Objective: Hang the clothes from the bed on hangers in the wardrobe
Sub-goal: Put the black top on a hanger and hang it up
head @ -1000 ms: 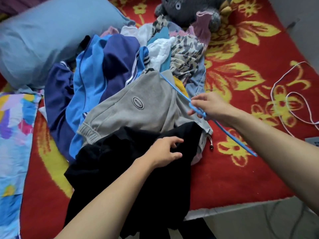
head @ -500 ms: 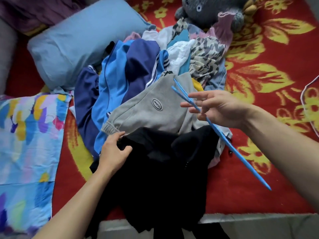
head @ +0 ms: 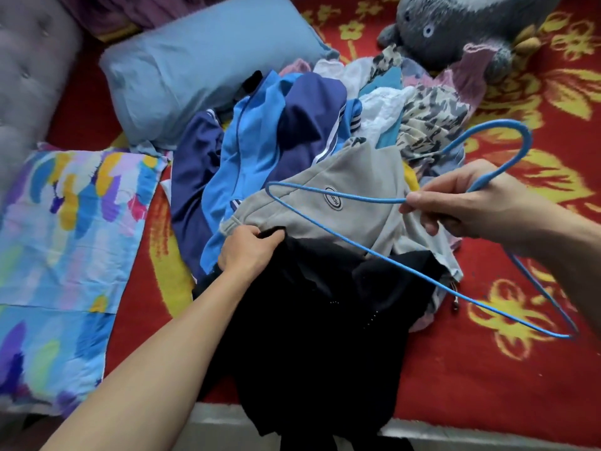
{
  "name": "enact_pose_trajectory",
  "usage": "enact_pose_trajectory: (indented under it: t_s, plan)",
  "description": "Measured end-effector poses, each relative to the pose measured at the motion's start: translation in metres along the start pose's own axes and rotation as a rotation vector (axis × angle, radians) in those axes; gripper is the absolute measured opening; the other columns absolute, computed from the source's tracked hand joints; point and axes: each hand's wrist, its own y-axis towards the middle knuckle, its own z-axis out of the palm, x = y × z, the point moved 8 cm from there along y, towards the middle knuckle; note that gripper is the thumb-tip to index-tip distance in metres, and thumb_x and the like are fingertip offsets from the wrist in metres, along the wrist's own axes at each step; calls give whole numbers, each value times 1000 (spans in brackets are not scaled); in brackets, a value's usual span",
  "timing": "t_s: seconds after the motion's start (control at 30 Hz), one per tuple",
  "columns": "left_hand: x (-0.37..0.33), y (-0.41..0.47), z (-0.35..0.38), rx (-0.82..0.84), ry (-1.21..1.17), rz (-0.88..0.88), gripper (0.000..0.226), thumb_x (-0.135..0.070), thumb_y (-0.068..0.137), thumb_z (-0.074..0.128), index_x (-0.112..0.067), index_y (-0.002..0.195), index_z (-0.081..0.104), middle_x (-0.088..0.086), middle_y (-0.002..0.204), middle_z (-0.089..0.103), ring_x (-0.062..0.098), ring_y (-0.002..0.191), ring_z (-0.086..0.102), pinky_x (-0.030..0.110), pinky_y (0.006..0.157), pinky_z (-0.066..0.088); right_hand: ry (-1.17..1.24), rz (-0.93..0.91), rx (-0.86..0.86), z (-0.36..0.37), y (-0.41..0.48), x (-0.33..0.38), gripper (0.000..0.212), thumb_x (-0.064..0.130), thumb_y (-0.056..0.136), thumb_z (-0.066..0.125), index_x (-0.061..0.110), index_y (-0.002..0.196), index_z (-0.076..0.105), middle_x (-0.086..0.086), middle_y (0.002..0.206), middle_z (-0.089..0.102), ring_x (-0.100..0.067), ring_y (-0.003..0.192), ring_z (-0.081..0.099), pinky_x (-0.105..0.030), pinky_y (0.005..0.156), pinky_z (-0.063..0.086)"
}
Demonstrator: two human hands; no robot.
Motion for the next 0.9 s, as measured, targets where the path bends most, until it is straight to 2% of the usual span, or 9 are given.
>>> enact_pose_trajectory:
  t_s: [0.1,0.23,0.37,0.5,0.57,0.63,0.77,0.83,0.9]
  plan:
    - [-1,5,2,30,22,-3,39,-47,72,64,-15,55,49,1,60,55,28,70,57,30,62,39,-101,103,88,-3,-5,-9,21,20,86,65,3,78,76,-12,53,57,-10,39,30,-15,36,21]
    - [-6,10,11,155,-110,74,19,-22,79,58,-15,62,52,-1,56,50,20,61,49,30,56,37,-190,154,125,7,-2,-30,20,20,85,68,7,74,76,-15,56,62,-10,42,31,-17,37,24]
    - [-15,3,4,167,21,243,18,-13,83,58,-13,65,58,-3,57,52,15,58,48,25,51,31,-187,150,125,18,7,-47,20,24,85,70,10,72,76,-12,58,66,-11,43,33,-19,38,24]
    - [-27,-9,-12,49,49,429,17,-6,82,60,-9,89,75,2,80,68,14,75,55,16,67,34,-256,97,157,29,18,-51,21,26,86,70,9,76,77,-5,56,67,-11,46,36,-19,41,25]
    - [-35,-17,-17,45,-15,473,23,-2,81,60,-10,95,76,2,89,72,6,72,56,8,70,36,-303,69,184,36,24,-49,21,30,85,70,12,76,78,-1,55,66,-3,42,36,-15,40,27]
    - [-47,-29,-18,76,-100,515,24,0,81,60,-11,92,77,-2,87,73,-5,68,58,0,68,37,-257,52,170,44,32,-47,21,31,84,71,14,74,77,2,54,65,-3,43,37,-17,41,28]
    - [-63,-50,-10,220,-229,595,20,-2,83,62,-14,91,77,-5,86,74,-2,78,65,8,76,46,-210,-24,204,84,43,-52,25,27,85,72,10,66,74,-2,57,66,-8,52,43,-22,49,32]
    - [-50,-46,-10,326,-210,583,18,-19,85,69,-20,102,73,-9,93,72,-1,86,65,13,82,46,-131,-9,180,89,44,-65,28,31,84,72,9,68,75,-8,59,67,-9,52,43,-20,51,32]
    - [-15,-26,-15,366,-36,527,40,-42,83,66,-27,120,63,-15,108,67,0,100,61,21,92,44,-49,32,52,77,47,-80,39,42,86,67,7,71,76,-18,64,68,-10,49,43,-23,52,34]
